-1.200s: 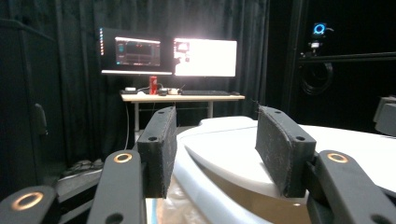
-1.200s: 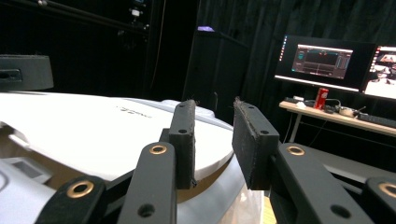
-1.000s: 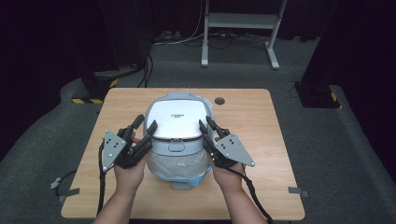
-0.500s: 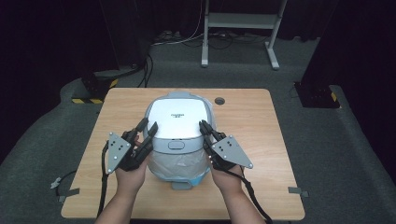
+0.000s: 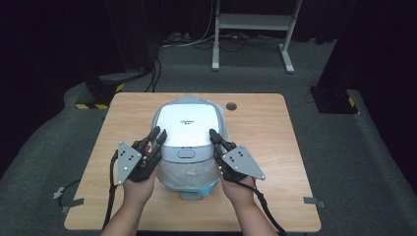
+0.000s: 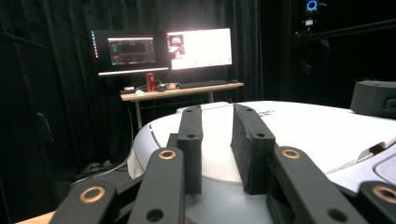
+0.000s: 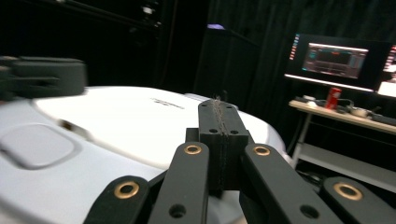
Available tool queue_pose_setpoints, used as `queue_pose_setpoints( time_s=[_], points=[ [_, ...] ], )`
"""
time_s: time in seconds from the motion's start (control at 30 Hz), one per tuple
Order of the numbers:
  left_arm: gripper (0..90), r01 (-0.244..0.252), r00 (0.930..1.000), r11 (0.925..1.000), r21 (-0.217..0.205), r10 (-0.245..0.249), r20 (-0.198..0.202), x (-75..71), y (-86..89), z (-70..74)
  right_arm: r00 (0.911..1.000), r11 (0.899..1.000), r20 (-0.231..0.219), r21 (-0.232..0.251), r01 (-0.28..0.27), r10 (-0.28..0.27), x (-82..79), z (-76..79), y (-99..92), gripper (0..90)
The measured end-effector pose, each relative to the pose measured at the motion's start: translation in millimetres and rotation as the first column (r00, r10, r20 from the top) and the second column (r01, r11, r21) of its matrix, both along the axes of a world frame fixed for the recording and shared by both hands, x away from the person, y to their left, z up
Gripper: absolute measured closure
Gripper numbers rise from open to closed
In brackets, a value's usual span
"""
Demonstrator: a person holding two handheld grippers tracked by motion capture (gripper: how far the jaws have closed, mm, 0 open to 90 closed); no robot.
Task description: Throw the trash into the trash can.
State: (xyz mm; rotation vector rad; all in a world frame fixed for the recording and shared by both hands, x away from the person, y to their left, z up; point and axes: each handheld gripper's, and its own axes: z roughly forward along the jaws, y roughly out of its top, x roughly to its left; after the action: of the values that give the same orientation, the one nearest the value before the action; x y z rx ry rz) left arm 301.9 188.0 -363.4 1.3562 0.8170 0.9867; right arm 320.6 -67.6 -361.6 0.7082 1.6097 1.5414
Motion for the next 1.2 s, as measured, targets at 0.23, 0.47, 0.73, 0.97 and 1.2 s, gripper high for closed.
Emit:
queue_pose_setpoints(
  time_s=[0.23, 0.47, 0.73, 0.97, 1.2],
  points=[
    [73.6, 0.028, 0.9995, 0.9996, 0.008, -0.029, 0.01, -8.5, -6.6, -0.5, 0.9991, 0.999, 0.036, -0.024, -0.022, 0.023, -12.3, -1.4, 15.3, 90.0],
    [73.6, 0.025, 0.9996, 0.9997, -0.001, -0.025, 0.011, -9.8, -8.8, -2.3, 0.9992, 1.0, 0.036, -0.012, -0.018, 0.018, -12.2, -3.8, 14.0, 90.0],
    [73.7, -0.002, 0.9996, 1.0, 0.008, 0.002, 0.029, -11.7, -12.1, -5.3, 0.9987, 1.0, 0.048, -0.014, -0.015, 0.016, -12.9, -5.8, 14.3, 90.0],
    [76.9, -0.002, 0.9994, 1.0, 0.009, 0.002, 0.035, -12.4, -13.4, -7.0, 0.9987, 1.0, 0.051, -0.012, 0.004, -0.004, -14.3, -6.9, 16.2, 90.0],
    [81.3, 0.003, 0.9991, 0.9998, 0.022, -0.004, 0.043, -12.9, -14.6, -7.9, 0.9987, 1.0, 0.05, -0.009, 0.006, -0.006, -14.7, -7.7, 16.6, 90.0]
  ],
)
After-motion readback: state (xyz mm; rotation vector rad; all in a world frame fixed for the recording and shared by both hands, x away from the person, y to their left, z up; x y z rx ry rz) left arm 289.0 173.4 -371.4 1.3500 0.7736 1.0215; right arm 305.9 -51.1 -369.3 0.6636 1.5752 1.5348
